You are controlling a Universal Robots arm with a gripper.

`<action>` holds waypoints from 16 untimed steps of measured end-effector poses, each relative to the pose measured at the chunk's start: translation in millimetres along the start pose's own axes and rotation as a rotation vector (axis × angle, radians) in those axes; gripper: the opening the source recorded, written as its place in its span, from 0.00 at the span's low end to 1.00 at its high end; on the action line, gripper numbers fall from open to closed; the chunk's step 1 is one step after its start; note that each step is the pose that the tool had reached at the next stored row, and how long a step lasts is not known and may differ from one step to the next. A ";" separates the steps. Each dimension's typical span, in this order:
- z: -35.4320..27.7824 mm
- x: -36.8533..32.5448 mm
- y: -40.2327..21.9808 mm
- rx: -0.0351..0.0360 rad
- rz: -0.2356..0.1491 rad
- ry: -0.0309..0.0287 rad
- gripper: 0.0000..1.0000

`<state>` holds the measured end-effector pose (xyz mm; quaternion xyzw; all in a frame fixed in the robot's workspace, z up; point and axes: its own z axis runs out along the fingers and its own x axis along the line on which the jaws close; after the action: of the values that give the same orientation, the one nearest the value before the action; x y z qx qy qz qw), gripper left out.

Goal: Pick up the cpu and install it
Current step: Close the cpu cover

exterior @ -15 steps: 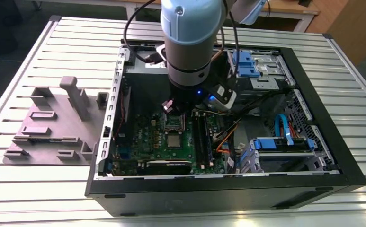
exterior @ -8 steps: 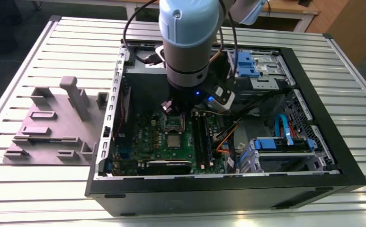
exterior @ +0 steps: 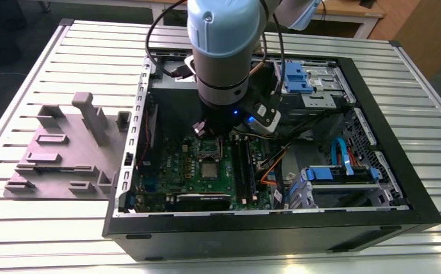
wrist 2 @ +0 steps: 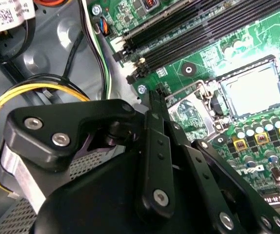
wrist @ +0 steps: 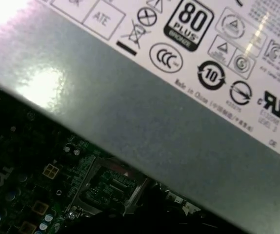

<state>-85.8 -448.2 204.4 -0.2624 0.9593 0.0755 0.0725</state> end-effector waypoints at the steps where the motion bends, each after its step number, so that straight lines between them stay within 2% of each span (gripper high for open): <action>1: -0.4 0.0 -0.1 0.0003 0.000 0.0001 0.10; 7: -4.7 -0.5 -0.2 0.0029 0.000 0.0017 0.10; 16: -13.3 -1.5 -0.5 0.0025 0.000 0.0027 0.10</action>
<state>-85.6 -450.3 217.7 -0.2625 0.9594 0.0739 0.0715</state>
